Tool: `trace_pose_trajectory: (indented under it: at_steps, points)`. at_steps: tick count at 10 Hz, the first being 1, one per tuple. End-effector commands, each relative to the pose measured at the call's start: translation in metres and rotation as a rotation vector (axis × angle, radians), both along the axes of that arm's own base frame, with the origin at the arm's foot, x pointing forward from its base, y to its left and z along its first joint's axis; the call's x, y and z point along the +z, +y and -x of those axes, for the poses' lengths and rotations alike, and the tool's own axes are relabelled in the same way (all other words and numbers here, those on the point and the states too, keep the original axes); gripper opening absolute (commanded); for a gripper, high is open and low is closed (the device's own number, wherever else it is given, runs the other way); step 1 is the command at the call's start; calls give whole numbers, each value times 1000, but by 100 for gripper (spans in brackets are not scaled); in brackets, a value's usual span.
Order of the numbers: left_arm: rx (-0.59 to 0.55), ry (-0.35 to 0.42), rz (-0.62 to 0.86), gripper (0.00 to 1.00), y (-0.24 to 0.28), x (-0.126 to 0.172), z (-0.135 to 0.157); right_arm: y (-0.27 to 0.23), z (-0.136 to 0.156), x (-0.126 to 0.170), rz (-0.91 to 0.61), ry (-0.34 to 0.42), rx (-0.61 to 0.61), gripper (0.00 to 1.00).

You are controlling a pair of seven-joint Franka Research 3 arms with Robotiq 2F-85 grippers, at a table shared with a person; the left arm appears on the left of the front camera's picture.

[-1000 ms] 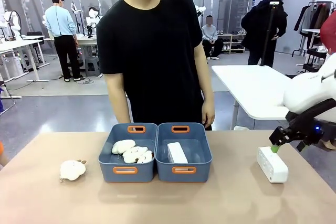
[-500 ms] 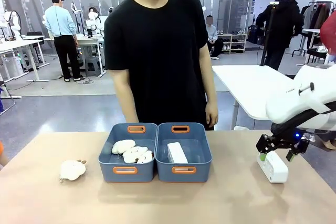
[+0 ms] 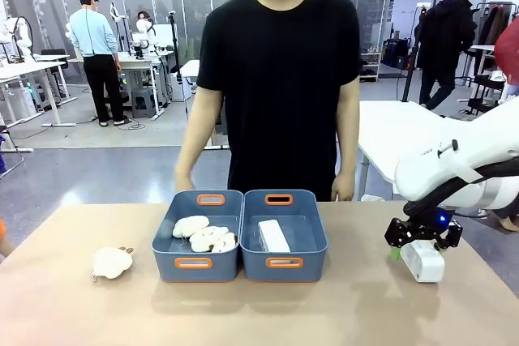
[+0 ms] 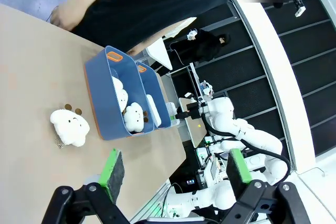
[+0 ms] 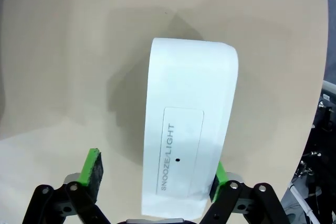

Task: Sort the digital clocks into the basket.
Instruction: Pick up the Digital clock from the table and place it into the empty Plastic storage basket.

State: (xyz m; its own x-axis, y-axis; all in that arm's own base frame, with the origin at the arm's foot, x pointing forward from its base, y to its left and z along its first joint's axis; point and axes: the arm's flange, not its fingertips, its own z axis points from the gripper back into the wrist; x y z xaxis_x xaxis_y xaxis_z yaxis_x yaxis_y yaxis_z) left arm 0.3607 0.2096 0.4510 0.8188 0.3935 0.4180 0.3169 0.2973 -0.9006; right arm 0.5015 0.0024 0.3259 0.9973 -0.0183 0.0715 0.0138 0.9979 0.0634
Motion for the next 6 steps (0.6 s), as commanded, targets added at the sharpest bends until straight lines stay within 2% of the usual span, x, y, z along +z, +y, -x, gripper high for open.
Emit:
trace_pose_trajectory:
  at_steps: [1,2,3,5,6]
  points:
    - [-3,3,2,100,0,3,1,7,-8,-5,36,3,-28,46]
    - [-3,3,2,100,0,3,1,5,-7,-7,33,5,-35,32]
    - [-3,3,2,100,0,3,1,2,-8,-8,35,7,-43,0]
    - [-3,3,2,100,0,3,1,-1,-5,-7,31,11,-43,0]
    - [-3,3,2,100,0,3,1,-2,-4,-6,29,9,-46,10]
